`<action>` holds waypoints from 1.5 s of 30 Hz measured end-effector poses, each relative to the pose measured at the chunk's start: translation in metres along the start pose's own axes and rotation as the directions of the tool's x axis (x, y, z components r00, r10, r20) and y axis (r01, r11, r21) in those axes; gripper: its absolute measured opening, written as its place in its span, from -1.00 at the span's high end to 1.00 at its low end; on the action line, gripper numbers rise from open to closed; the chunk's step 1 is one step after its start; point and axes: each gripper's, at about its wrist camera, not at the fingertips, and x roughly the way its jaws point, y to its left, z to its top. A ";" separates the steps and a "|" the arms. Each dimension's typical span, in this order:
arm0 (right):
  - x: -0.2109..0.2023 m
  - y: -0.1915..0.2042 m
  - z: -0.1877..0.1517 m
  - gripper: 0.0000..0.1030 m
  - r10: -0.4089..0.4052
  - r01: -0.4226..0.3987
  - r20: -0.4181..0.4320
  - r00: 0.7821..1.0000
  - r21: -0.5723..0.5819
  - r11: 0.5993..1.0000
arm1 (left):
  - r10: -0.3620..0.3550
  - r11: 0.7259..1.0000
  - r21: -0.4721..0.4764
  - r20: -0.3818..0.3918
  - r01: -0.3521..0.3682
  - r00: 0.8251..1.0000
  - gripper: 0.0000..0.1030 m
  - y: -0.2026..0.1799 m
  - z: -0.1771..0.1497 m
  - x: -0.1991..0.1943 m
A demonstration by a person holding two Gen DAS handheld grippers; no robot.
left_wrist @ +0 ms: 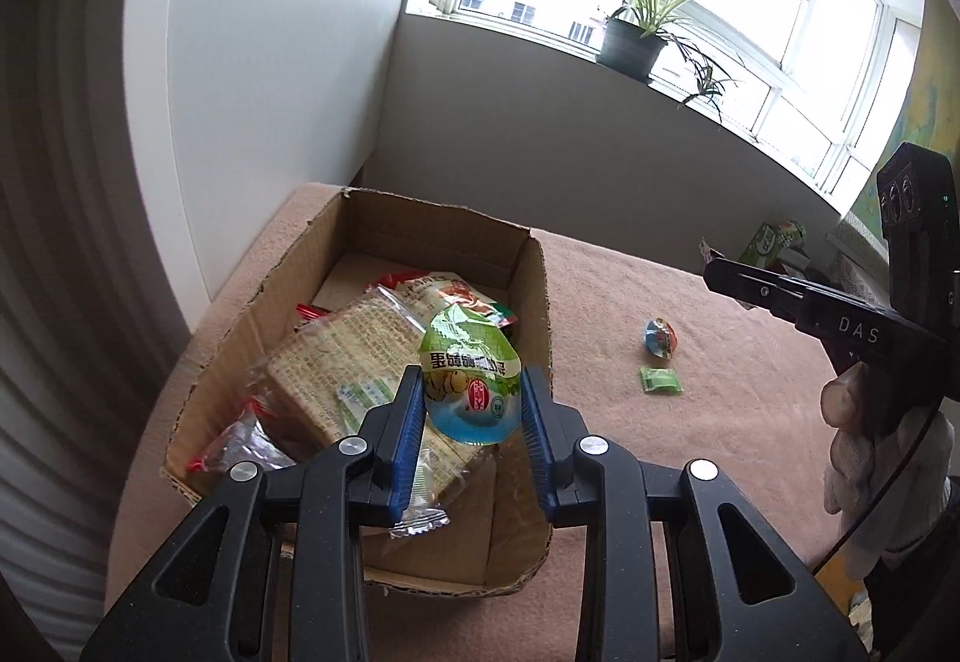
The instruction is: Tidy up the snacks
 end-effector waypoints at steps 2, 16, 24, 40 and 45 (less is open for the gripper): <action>0.009 0.011 0.006 0.54 0.002 -0.002 -0.004 1.000 -0.017 1.000 | 0.006 1.000 -0.002 0.007 -0.006 1.000 0.42 0.007 0.004 0.000; 0.074 0.032 0.020 0.53 0.061 -0.059 -0.075 0.995 0.028 0.998 | 0.049 0.999 -0.003 0.000 -0.049 0.999 0.42 0.031 0.053 0.035; 0.087 0.033 0.022 0.53 0.072 -0.069 -0.090 0.993 0.038 0.997 | 0.070 0.998 -0.007 -0.025 -0.070 0.997 0.38 0.037 0.051 0.048; 0.071 0.028 0.019 -0.75 0.014 -0.013 -0.050 0.999 0.027 1.000 | 0.099 0.995 -0.012 -0.021 -0.099 0.995 -0.22 0.040 0.055 0.040; 0.055 0.016 0.013 -0.77 -0.022 0.024 -0.048 0.999 0.021 0.999 | 0.109 0.994 0.005 -0.011 -0.109 0.994 -0.23 0.033 0.050 0.034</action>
